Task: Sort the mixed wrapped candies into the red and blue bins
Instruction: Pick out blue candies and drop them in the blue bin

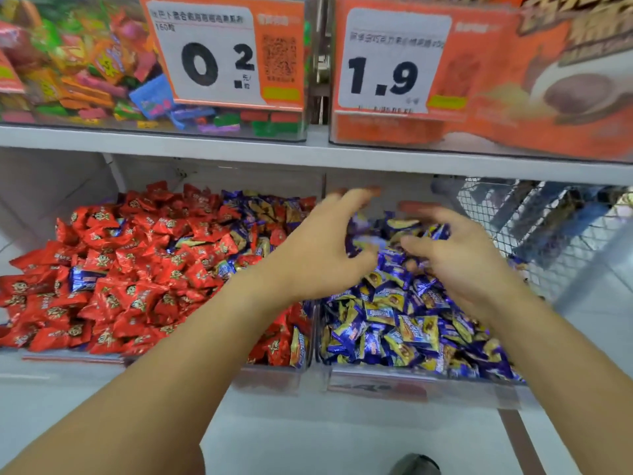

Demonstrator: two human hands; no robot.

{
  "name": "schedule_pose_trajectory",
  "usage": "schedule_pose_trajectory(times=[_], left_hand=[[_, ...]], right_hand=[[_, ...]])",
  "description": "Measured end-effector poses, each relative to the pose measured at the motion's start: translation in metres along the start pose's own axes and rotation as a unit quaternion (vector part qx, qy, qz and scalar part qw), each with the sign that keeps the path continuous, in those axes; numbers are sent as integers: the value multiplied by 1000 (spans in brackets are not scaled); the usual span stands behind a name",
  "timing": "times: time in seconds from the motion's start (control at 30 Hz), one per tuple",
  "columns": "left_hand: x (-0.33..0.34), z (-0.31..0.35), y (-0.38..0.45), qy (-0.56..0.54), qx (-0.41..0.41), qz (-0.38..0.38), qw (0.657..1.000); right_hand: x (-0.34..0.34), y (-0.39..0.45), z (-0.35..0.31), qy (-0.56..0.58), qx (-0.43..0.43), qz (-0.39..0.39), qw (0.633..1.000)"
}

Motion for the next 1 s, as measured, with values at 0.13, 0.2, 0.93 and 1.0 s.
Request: schedule_pose_trajectory(times=[0.13, 0.2, 0.93, 1.0], left_hand=[[-16, -15, -11, 74, -11, 47, 996], [-34, -25, -19, 115, -39, 85, 989], [-122, -111, -100, 234, -115, -1, 965], [-124, -111, -100, 232, -129, 3, 964]], right_hand=[[5, 21, -5, -34, -81, -29, 996], [11, 28, -9, -93, -104, -40, 989], [197, 80, -66, -528, -218, -249, 782], [202, 86, -58, -544, -177, -274, 773]])
Point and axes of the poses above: each hand's wrist, its own y-axis towards the middle knuckle, its own x-axis out of the palm, z = x × y, the point moved 3 cm from there along y, towards the middle knuckle, and after that the axes turned 1 degree about -y, right-handed, at the moved point
